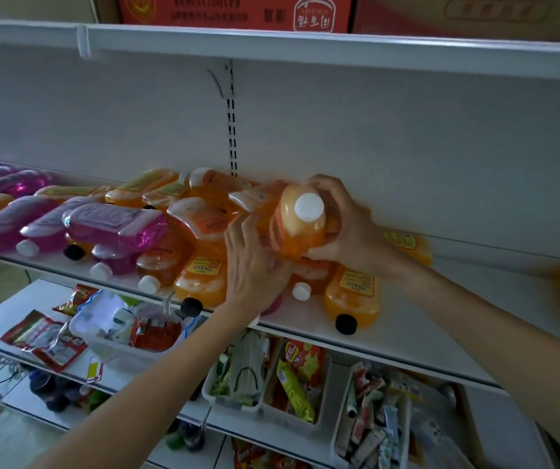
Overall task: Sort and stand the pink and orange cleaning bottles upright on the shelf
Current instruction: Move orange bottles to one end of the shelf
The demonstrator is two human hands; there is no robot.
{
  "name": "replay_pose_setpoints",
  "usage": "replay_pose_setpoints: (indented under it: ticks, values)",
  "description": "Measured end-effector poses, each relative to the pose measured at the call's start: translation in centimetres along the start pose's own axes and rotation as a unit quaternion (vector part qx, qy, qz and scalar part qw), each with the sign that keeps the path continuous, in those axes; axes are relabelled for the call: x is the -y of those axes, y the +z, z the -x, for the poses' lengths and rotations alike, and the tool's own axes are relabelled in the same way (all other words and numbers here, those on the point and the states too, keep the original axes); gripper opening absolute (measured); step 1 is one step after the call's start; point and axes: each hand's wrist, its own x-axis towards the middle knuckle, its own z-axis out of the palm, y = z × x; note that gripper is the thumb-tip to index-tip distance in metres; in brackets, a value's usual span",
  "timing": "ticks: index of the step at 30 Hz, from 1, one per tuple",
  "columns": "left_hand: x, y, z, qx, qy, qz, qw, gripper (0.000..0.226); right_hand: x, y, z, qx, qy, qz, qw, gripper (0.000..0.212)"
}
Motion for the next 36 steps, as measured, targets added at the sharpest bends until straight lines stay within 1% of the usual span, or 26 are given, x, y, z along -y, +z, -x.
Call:
replay_pose_setpoints:
  ticks: [1, 2, 3, 4, 6, 8, 9, 10, 11, 13, 14, 16, 17, 19, 20, 22, 23, 25, 26, 28, 29, 31, 33, 34, 36]
  values:
    - [0.1, 0.0, 0.0, 0.033, -0.002, 0.017, 0.999, 0.076, 0.3, -0.3, 0.1, 0.027, 0.009, -0.041, 0.999, 0.084]
    - [0.1, 0.0, 0.1, 0.07, -0.005, 0.051, 0.996, 0.09, 0.3, -0.7, 0.3, 0.054, 0.021, -0.083, 0.995, 0.083]
    - [-0.1, -0.3, 0.2, 0.099, -0.011, 0.093, 0.991, 0.097, 0.3, -1.1, 0.4, 0.081, 0.033, -0.118, 0.989, 0.084]
    - [-0.4, -0.5, 0.3, 0.116, -0.015, 0.128, 0.985, 0.099, 0.1, -1.5, 0.6, 0.104, 0.045, -0.152, 0.982, 0.086]
    - [-1.1, -1.0, 0.3, 0.13, -0.013, 0.153, 0.979, 0.098, -0.4, -2.3, 1.2, 0.129, 0.077, -0.239, 0.959, 0.086]
    - [-2.3, -0.9, 0.3, 0.133, -0.014, 0.167, 0.977, 0.096, -0.6, -3.2, 1.9, 0.123, 0.118, -0.302, 0.938, 0.076]
    - [-3.0, -0.6, 0.4, 0.128, -0.023, 0.176, 0.976, 0.092, -0.6, -3.6, 2.4, 0.111, 0.124, -0.312, 0.935, 0.072]
    - [-3.8, -0.3, 0.6, 0.117, -0.039, 0.184, 0.975, 0.09, -0.6, -3.9, 2.8, 0.083, 0.123, -0.311, 0.939, 0.07]
    - [-4.6, 0.1, 0.9, 0.103, -0.061, 0.187, 0.975, 0.089, -0.4, -4.0, 3.4, 0.037, 0.116, -0.301, 0.946, 0.071]
    - [-6.1, 1.2, 1.2, 0.078, -0.096, 0.175, 0.977, 0.093, 0.4, -3.5, 5.0, -0.077, 0.083, -0.237, 0.965, 0.073]
    - [-6.8, 1.8, 1.5, 0.078, -0.094, 0.164, 0.979, 0.094, 0.6, -3.1, 5.9, -0.119, 0.06, -0.18, 0.974, 0.08]
    - [-8.1, 3.2, 2.1, 0.099, -0.079, 0.157, 0.979, 0.097, 0.6, -2.4, 7.6, -0.155, 0.033, -0.062, 0.985, 0.099]
    - [-8.9, 3.7, 2.5, 0.118, -0.081, 0.161, 0.977, 0.098, 0.3, -2.8, 8.3, -0.164, 0.031, -0.029, 0.986, 0.103]
    - [-10.0, 4.7, 3.6, 0.17, -0.07, 0.158, 0.97, 0.102, -0.2, -4.8, 9.4, -0.177, 0.042, -0.024, 0.983, 0.097]
    - [-10.5, 4.9, 3.9, 0.2, -0.046, 0.162, 0.965, 0.104, -0.6, -6.0, 10.0, -0.181, 0.055, -0.049, 0.981, 0.093]
    - [-11.2, 5.4, 4.2, 0.271, -0.017, 0.189, 0.944, 0.111, -1.5, -8.0, 11.5, -0.202, 0.099, -0.153, 0.962, 0.086]
    - [-11.4, 5.5, 4.2, 0.315, -0.016, 0.205, 0.927, 0.115, -2.1, -8.7, 12.3, -0.216, 0.125, -0.198, 0.948, 0.081]
    - [-11.8, 6.1, 4.4, 0.384, -0.021, 0.239, 0.891, 0.117, -2.9, -9.6, 14.0, -0.239, 0.162, -0.225, 0.931, 0.066]
    - [-12.1, 6.7, 4.7, 0.395, -0.017, 0.244, 0.886, 0.119, -3.3, -10.0, 14.7, -0.246, 0.172, -0.224, 0.927, 0.06]
    - [-12.8, 8.0, 5.6, 0.38, -0.011, 0.226, 0.897, 0.119, -4.1, -10.6, 15.9, -0.264, 0.19, -0.215, 0.921, 0.054]
    - [-13.1, 8.7, 6.1, 0.375, -0.021, 0.23, 0.898, 0.118, -4.4, -10.8, 16.3, -0.273, 0.202, -0.2, 0.919, 0.054]
    - [-13.9, 10.1, 7.3, 0.376, -0.033, 0.254, 0.891, 0.114, -4.8, -11.0, 16.9, -0.265, 0.232, -0.125, 0.928, 0.063]
    - [-14.6, 11.1, 7.8, 0.37, -0.023, 0.25, 0.895, 0.112, -5.2, -11.2, 17.5, -0.223, 0.271, -0.007, 0.936, 0.083]
    - [-14.6, 11.6, 7.9, 0.369, -0.019, 0.244, 0.897, 0.111, -5.5, -11.3, 17.8, -0.206, 0.286, 0.025, 0.935, 0.091]
    - [-15.0, 11.8, 7.7, 0.384, -0.006, 0.21, 0.899, 0.111, -6.2, -11.6, 18.2, -0.199, 0.303, 0.031, 0.931, 0.094]
